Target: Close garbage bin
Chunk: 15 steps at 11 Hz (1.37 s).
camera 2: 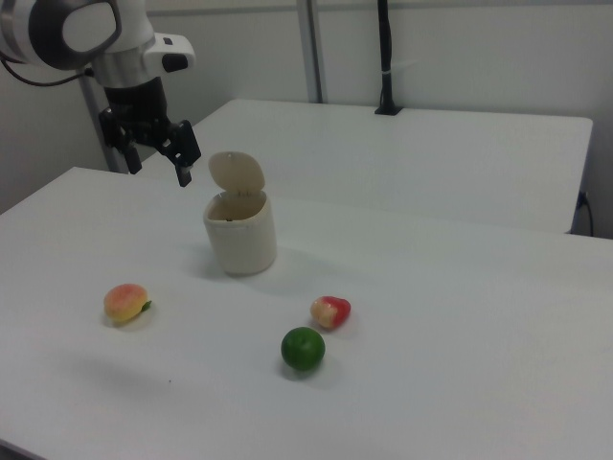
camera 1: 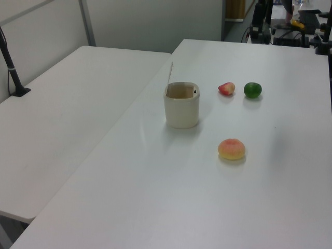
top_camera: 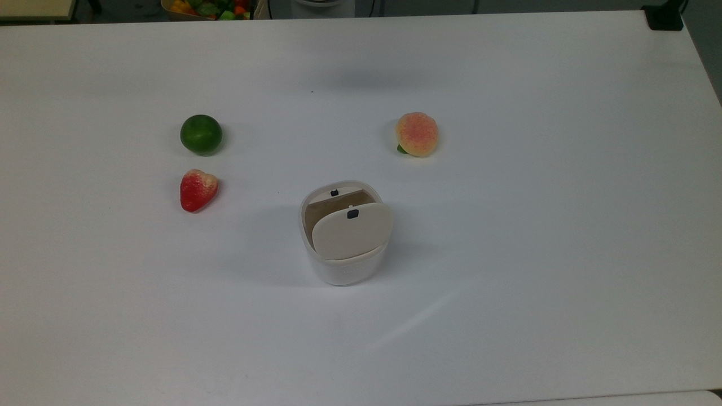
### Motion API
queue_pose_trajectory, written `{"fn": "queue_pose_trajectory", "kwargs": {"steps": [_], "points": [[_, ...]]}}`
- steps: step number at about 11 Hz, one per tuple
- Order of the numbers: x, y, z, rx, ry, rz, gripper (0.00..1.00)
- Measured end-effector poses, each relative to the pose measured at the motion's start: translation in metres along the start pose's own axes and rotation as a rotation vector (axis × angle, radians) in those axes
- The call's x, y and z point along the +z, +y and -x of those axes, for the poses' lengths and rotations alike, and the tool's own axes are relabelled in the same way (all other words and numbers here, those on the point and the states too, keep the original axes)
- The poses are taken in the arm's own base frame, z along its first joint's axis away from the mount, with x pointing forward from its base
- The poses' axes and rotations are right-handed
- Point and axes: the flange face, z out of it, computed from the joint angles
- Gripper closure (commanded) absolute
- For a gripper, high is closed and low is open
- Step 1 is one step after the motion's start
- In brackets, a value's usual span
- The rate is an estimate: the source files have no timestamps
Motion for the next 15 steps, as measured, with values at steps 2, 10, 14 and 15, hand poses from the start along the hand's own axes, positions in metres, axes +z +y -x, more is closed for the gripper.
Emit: {"fn": "queue_pose_trajectory", "kwargs": {"steps": [2,10,14,15], "points": [[0.0,0.0,0.0,0.0,0.0,0.0,0.0],[0.0,0.0001,0.0,0.0,0.0,0.0,0.0],[-0.0007,0.0002,-0.0008,-0.001,0.007,0.001,0.05],[-0.0012,0.0002,-0.0014,-0.002,0.013,0.001,0.15]]}}
